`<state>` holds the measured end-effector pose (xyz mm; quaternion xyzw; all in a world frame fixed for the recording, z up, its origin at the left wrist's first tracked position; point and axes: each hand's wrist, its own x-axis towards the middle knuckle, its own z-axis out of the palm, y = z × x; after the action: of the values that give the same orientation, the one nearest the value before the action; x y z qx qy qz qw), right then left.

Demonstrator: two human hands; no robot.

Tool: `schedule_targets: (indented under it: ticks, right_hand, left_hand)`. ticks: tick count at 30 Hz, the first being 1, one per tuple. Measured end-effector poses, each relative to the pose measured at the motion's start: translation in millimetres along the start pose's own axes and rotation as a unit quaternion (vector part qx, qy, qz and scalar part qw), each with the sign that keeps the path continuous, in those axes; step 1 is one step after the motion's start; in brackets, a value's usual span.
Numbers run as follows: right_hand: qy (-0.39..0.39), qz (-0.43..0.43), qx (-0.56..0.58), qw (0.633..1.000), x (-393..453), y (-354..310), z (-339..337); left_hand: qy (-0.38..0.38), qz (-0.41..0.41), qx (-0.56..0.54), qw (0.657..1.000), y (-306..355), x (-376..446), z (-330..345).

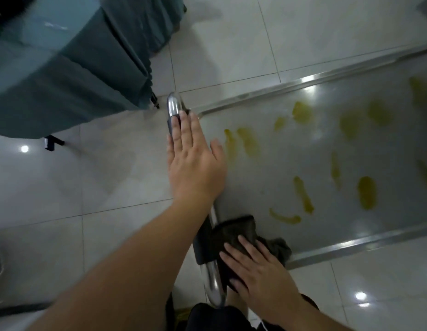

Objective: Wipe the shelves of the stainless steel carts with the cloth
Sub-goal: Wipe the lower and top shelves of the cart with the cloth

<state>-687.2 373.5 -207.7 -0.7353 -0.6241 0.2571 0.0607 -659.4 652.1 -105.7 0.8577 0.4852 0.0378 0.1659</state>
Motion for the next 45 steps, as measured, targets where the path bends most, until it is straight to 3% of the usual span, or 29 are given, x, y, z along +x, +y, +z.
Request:
schedule_targets:
  ticks: [9,17,22,27,30,32,39,45]
  right_hand:
    - [0.057,0.038,-0.036,0.997,147.9,34.8,-68.7]
    - [0.0,0.061,-0.063,0.996,321.9,96.8,-163.8]
    - [0.015,0.055,-0.045,0.997,281.8,100.3,-147.6]
    - [0.065,0.034,-0.062,0.995,99.2,99.2,-83.5]
    - [0.016,0.019,-0.085,0.996,-19.1,102.8,-41.4]
    - [-0.016,0.006,-0.088,0.996,-41.7,114.2,-35.8]
    - [0.045,-0.003,-0.084,0.995,97.3,154.5,-101.6]
    - [0.013,0.089,-0.059,0.994,243.6,215.7,-177.1]
  left_hand:
    - [0.0,0.005,-0.029,1.0,3.3,1.1,0.8]
    - [0.012,-0.004,-0.028,1.0,5.1,0.0,0.1]
    - [0.006,-0.012,-0.004,1.0,5.2,-0.6,1.3]
    - [-0.013,-0.012,-0.001,1.0,8.1,-1.1,-3.7]
    - [-0.016,-0.017,-0.001,1.0,8.2,-3.3,-5.5]
    - [-0.013,-0.019,-0.003,1.0,9.5,-4.0,-5.7]
    - [-0.021,-0.025,0.028,0.999,13.2,-2.2,-5.0]
    - [-0.022,-0.032,0.07,0.997,16.6,0.9,-4.4]
